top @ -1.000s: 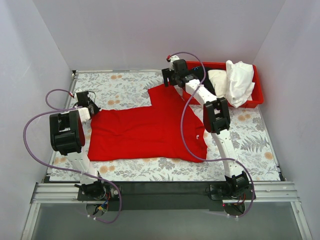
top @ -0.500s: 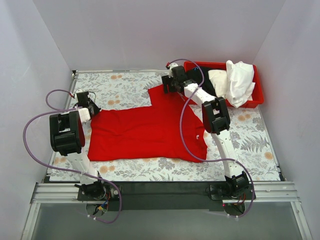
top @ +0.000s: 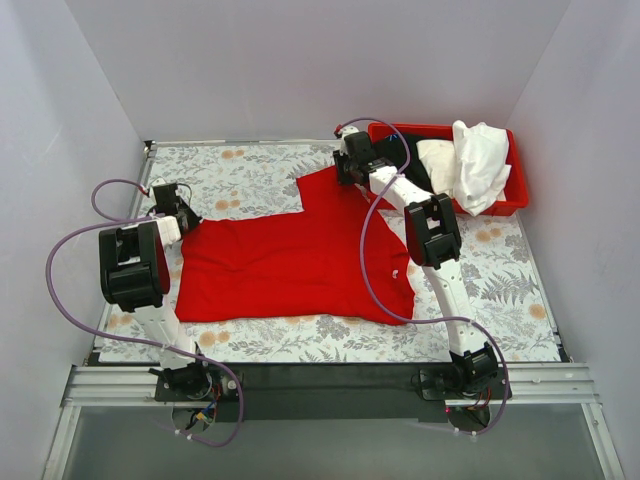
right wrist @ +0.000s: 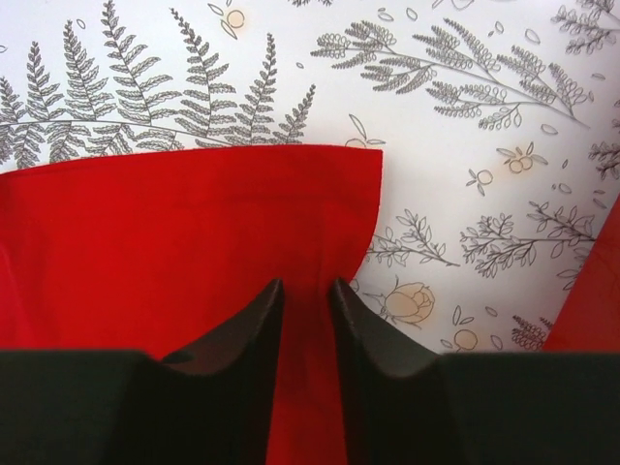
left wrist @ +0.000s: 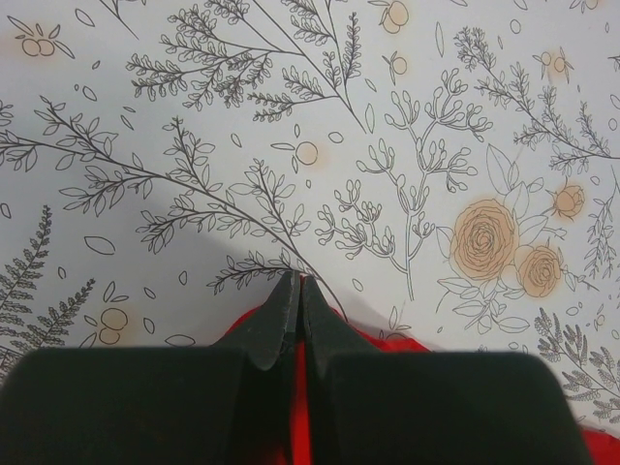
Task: Fold and stack the t-shirts
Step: Fold the tshirt
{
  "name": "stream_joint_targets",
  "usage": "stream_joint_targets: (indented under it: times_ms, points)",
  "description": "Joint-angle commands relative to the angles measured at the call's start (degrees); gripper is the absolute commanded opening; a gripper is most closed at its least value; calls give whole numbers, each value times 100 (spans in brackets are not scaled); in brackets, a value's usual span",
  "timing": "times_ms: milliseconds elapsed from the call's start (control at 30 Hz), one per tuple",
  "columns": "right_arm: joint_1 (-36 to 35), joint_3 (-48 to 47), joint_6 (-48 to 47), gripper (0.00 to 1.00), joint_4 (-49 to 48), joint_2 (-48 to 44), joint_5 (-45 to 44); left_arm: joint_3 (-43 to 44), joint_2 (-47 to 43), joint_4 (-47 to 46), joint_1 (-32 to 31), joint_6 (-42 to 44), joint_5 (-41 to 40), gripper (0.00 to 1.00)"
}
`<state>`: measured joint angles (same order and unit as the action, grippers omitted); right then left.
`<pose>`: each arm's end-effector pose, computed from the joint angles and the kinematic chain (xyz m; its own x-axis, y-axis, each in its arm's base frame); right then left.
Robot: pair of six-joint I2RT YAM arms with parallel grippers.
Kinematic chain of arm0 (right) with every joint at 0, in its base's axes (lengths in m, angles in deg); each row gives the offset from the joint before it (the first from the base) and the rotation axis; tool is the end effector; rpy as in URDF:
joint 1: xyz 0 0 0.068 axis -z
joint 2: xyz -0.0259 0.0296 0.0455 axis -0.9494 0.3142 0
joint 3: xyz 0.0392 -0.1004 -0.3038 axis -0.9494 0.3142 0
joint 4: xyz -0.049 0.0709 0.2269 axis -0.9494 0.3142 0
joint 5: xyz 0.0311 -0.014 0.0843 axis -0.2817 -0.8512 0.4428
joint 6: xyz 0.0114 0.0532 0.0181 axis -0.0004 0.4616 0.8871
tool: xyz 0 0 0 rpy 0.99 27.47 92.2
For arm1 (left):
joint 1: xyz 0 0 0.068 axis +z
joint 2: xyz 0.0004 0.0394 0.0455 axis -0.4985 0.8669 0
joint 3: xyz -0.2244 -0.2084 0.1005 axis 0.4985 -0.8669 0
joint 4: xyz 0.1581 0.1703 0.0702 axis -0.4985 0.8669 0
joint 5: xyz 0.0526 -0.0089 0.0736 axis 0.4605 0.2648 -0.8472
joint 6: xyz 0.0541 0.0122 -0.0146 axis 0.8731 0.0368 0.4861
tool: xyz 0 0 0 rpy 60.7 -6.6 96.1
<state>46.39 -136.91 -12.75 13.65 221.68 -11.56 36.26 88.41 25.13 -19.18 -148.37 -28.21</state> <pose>0.5514 0.2581 0.1890 -0.5496 -0.1527 -0.8214 -0.3335 0.9415 0.0481 0.3771 0.0746 0.2012 -0.0780 -0.9345 -0.3474 -0.7327 0.2900 -0.6156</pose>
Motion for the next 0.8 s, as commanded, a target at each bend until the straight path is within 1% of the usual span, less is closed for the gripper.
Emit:
stream_joint_targets:
  times_ms: [0,67,100,167,233,400,467,567,633,667,767]
  points:
    - [60,-209,-73,22,432,-88,65,-63,-340,65,26,15,38,0]
    - [51,-280,-82,16,405,-71,109,-63,-331,65,18,15,30,0]
    - [43,-332,-99,11,388,-62,127,-63,-331,65,26,15,21,0]
    - [25,-350,-99,8,353,-88,109,-54,-322,73,27,15,-14,0]
    - [-1,-272,-99,2,256,-167,74,-45,-331,65,18,15,-41,0]
    - [-89,220,-196,1,-262,-640,-31,-2,-384,65,26,15,-67,0]
    - [-159,589,-196,1,-455,-843,-49,-1,-428,65,27,-20,20,0]
    - [-238,1239,-187,1,-956,-1335,-5,-177,-664,-233,27,-82,161,0]
    - [-282,1468,-170,1,-1168,-1660,47,-273,-831,-322,18,-108,179,0]
    - [-300,1678,-152,1,-1438,-1757,91,-300,-884,-383,26,-108,179,0]
    - [-335,1969,-117,1,-1651,-2065,232,-353,-1017,-453,27,-91,170,0]
